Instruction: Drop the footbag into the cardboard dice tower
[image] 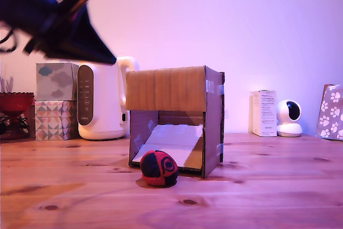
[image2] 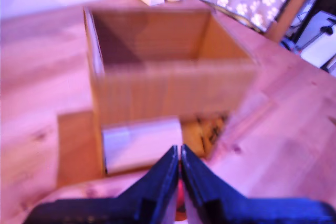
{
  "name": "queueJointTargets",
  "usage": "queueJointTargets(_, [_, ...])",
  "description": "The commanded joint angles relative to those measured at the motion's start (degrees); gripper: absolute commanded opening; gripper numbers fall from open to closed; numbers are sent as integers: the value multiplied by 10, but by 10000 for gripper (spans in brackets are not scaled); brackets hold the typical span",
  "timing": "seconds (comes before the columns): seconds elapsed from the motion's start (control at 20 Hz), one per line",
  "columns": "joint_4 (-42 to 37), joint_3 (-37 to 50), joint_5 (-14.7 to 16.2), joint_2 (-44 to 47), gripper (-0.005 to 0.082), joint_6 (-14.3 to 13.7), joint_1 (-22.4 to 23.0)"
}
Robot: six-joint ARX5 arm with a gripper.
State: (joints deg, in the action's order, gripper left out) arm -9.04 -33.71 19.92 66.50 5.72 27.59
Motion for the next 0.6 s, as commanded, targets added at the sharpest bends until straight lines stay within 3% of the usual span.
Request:
queueJointTargets(0.0, [-24,34,13,-2,-24,15,-1])
queueJointTargets(0.25, [-50,87,23,19,-24,19,14])
queueJointTargets(0.55, [-110,90,21,78,-24,20,50])
